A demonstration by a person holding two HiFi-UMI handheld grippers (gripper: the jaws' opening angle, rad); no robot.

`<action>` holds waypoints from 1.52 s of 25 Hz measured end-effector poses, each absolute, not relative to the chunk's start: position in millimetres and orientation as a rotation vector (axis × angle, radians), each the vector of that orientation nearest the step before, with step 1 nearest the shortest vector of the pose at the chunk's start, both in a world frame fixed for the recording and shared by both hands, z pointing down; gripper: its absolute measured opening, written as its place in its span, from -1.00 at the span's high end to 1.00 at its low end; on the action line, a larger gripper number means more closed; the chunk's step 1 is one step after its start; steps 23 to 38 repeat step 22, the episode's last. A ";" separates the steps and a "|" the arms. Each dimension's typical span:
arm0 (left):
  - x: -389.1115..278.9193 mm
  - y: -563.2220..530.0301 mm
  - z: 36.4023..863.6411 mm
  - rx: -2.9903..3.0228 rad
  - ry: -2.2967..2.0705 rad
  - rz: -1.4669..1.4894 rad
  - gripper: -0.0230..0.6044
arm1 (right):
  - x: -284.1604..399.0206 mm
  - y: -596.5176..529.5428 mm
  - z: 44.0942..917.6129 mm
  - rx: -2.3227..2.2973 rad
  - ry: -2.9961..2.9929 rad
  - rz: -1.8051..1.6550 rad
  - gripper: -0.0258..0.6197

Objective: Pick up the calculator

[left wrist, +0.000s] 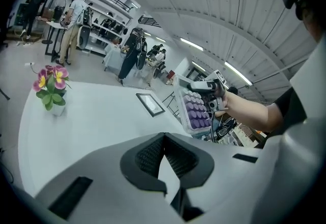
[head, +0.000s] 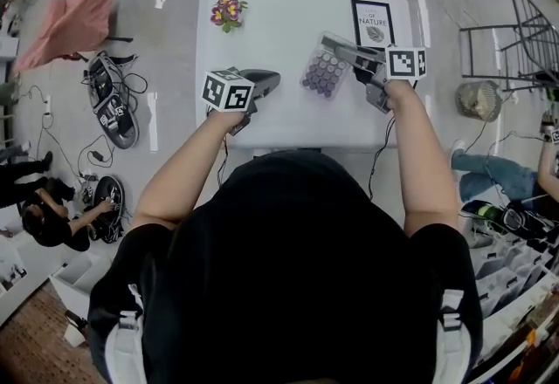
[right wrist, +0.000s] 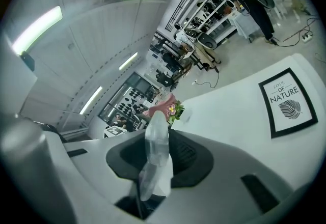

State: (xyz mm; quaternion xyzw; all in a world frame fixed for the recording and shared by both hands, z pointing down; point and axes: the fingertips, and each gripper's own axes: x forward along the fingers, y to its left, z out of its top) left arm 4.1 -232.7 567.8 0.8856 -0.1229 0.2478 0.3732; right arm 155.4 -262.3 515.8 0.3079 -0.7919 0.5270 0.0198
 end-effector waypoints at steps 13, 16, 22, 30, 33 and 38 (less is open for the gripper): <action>-29.4 -219.5 550.6 2.299 -0.299 0.648 0.87 | 148.1 -232.1 477.4 0.984 -2.574 1.473 0.58; -35.6 -214.6 548.6 2.300 -0.292 0.644 0.87 | 146.6 -222.4 476.8 1.020 -2.549 1.504 0.58; -45.8 -208.3 543.5 2.305 -0.276 0.652 0.87 | 142.5 -209.7 474.5 1.067 -2.523 1.552 0.58; -45.8 -208.3 543.5 2.305 -0.276 0.652 0.87 | 142.5 -209.7 474.5 1.067 -2.523 1.552 0.58; -45.8 -208.3 543.5 2.305 -0.276 0.652 0.87 | 142.5 -209.7 474.5 1.067 -2.523 1.552 0.58; -45.8 -208.3 543.5 2.305 -0.276 0.652 0.87 | 142.5 -209.7 474.5 1.067 -2.523 1.552 0.58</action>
